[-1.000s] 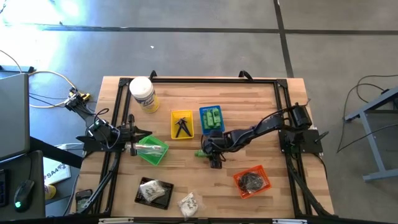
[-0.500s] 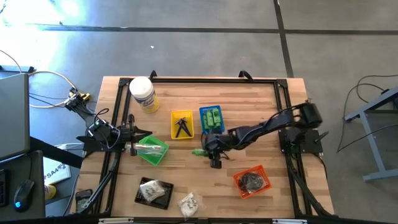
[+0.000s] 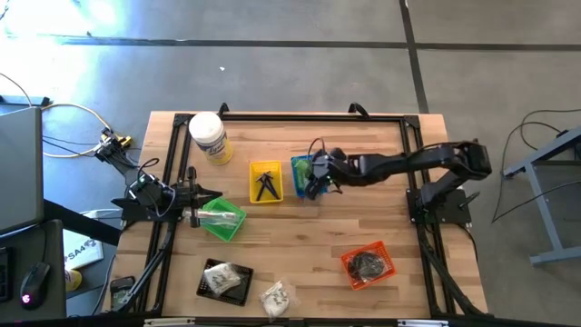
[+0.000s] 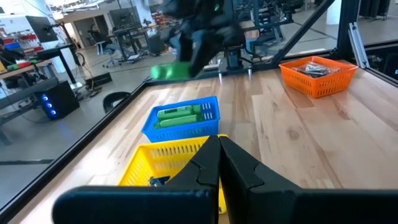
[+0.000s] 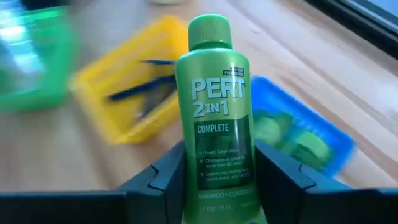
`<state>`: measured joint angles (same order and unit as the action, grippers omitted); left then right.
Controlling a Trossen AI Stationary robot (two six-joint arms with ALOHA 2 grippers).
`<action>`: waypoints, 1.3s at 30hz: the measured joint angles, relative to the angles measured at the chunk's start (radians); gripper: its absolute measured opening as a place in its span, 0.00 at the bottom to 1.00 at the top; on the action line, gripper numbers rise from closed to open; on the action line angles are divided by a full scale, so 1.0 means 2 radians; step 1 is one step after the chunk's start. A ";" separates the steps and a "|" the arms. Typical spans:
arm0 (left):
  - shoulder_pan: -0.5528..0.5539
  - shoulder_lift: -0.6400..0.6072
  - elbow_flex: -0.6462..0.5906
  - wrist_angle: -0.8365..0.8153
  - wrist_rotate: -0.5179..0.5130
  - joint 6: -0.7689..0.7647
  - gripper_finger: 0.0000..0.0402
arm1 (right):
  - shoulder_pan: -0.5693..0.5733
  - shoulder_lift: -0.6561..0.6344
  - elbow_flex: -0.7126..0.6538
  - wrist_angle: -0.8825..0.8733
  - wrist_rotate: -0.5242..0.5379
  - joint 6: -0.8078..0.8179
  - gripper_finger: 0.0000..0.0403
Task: Pick & Place Travel size toiletries
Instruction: Put the shampoo into the blue bin
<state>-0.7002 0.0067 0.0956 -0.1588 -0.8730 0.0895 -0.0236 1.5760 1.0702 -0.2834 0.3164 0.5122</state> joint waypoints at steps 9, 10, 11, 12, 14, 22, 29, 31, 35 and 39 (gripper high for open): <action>0.000 0.000 0.000 0.000 0.000 -0.004 0.00 | -0.019 0.043 0.000 -0.019 -0.001 0.061 0.34; 0.000 0.000 0.000 0.000 0.000 -0.004 0.00 | -0.019 0.049 0.000 -0.018 -0.004 0.070 0.34; 0.000 0.000 0.000 0.000 0.000 -0.004 0.00 | -0.019 0.054 0.000 -0.020 -0.005 0.078 0.34; 0.000 0.000 0.000 0.000 0.000 -0.004 0.00 | -0.019 0.060 0.000 -0.026 -0.006 0.085 0.35; 0.000 0.000 0.000 0.000 0.000 -0.004 0.00 | -0.020 0.073 0.000 -0.025 -0.007 0.096 0.36; 0.000 0.000 0.000 0.000 0.000 -0.004 0.00 | -0.026 0.107 0.001 -0.009 -0.014 0.078 0.38; 0.000 0.000 0.000 0.000 -0.001 -0.004 0.00 | -0.016 0.104 0.000 -0.003 -0.024 0.052 0.51; 0.000 0.000 0.000 0.000 -0.001 -0.004 0.00 | -0.016 0.103 0.000 -0.001 -0.033 0.052 0.55; 0.000 0.000 0.000 0.000 -0.002 -0.004 0.00 | -0.017 0.098 0.000 -0.001 -0.032 0.055 0.61; 0.000 0.000 0.000 0.000 -0.002 -0.004 0.00 | -0.017 0.079 0.000 -0.006 -0.032 0.052 0.64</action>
<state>-0.7005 0.0071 0.0952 -0.1593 -0.8768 0.0807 -0.0570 1.7334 1.0695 -0.2961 0.2527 0.6159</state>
